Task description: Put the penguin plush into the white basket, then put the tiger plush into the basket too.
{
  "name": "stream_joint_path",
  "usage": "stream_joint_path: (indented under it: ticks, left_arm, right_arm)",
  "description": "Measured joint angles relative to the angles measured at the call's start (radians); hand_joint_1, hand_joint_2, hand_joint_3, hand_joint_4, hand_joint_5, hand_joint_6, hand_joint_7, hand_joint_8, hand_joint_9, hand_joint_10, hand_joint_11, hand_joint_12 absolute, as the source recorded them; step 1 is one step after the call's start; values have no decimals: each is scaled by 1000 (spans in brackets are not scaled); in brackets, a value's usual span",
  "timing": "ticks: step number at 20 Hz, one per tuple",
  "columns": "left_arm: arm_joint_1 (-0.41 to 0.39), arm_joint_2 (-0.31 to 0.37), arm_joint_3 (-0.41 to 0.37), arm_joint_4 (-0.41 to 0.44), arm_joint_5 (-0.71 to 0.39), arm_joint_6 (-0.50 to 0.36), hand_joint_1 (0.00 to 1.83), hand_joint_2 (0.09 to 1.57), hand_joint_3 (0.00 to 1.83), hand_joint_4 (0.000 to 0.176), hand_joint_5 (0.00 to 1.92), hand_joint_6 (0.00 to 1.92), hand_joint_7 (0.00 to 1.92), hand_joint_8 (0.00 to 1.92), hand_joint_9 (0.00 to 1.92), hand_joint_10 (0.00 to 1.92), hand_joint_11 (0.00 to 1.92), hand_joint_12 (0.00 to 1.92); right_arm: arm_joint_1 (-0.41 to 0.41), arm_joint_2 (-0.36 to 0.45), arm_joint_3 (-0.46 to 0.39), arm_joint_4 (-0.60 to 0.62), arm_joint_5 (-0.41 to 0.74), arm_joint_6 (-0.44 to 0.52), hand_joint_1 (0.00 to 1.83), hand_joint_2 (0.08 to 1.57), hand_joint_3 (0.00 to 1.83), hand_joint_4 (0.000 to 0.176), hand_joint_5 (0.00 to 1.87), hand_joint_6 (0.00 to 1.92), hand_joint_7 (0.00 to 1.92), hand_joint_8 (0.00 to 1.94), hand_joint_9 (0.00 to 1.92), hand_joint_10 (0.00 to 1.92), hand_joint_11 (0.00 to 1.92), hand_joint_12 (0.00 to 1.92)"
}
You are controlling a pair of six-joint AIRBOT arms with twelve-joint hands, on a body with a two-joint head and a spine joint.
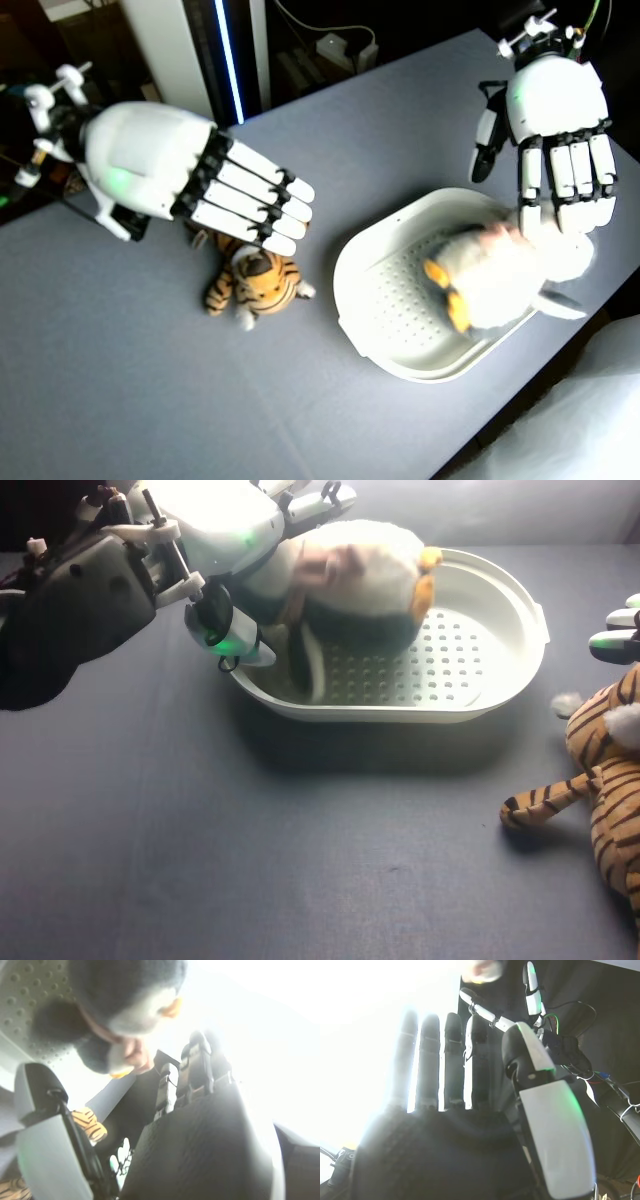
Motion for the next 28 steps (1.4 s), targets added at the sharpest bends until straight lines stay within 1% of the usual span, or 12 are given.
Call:
stream_joint_path:
  ticks: [5,7,9,12,13,15,16,18,21,22,24,28]
  left_arm:
    - [74,74,-116,80,-125,-111,859,800,0,175,0,0,0,0,0,0,0,120]
    - [136,135,-191,144,-233,-189,824,790,0,176,0,0,0,0,0,0,0,6]
    - [184,175,-239,165,-292,-217,782,788,0,176,0,0,0,0,0,0,0,0]
    - [257,233,-307,185,-381,-250,807,734,0,176,0,0,0,0,0,0,0,0]
    - [288,258,-332,211,-421,-291,903,731,0,176,0,0,0,0,0,0,3,1]
    - [327,285,-351,239,-486,-354,846,760,0,176,0,0,0,0,0,0,0,0]
    - [344,293,-359,233,-501,-359,789,758,0,176,0,0,0,0,0,0,0,0]
    - [365,299,-371,219,-534,-361,780,755,0,176,0,0,0,0,0,0,0,0]
    - [364,296,-375,235,-541,-364,757,764,0,176,0,0,0,0,0,0,0,0]
    - [365,292,-375,230,-539,-364,758,756,0,176,0,0,0,0,0,0,0,0]
    - [371,287,-375,230,-538,-364,730,744,0,176,0,0,0,0,0,0,0,0]
    - [371,283,-375,222,-546,-364,756,740,0,176,0,0,0,0,0,0,0,0]
  right_arm:
    - [-9,-5,0,-4,-2,16,808,1339,0,0,534,0,445,0,410,1,404,24]
    - [-15,9,0,-62,-6,51,640,1137,0,73,357,0,342,0,357,0,420,25]
    - [-37,35,-18,-79,-8,56,734,1008,0,112,310,0,298,0,350,2,431,29]
    - [-74,84,-44,-91,-10,56,703,955,0,119,268,0,270,0,382,11,466,48]
    - [-95,116,-60,-101,-2,56,640,950,0,169,186,0,231,0,381,7,462,52]
    - [-142,156,-83,-113,19,56,649,939,0,163,206,8,231,0,394,10,455,55]
    - [-166,167,-88,-114,26,55,652,941,0,130,211,8,249,8,427,21,501,79]
    - [-218,168,-92,-82,32,54,702,924,0,156,216,6,251,5,408,9,461,73]
    - [-248,148,-92,-52,11,53,741,921,1,153,253,4,289,4,414,4,119,824]
    - [-248,142,-91,-56,-10,42,739,921,0,142,266,0,299,1,429,3,106,949]
    - [-248,130,-84,-61,-50,11,736,923,1,91,327,3,360,6,489,13,149,1034]
    - [-218,95,-73,-68,-140,-13,902,874,0,26,416,2,449,6,583,17,200,1034]
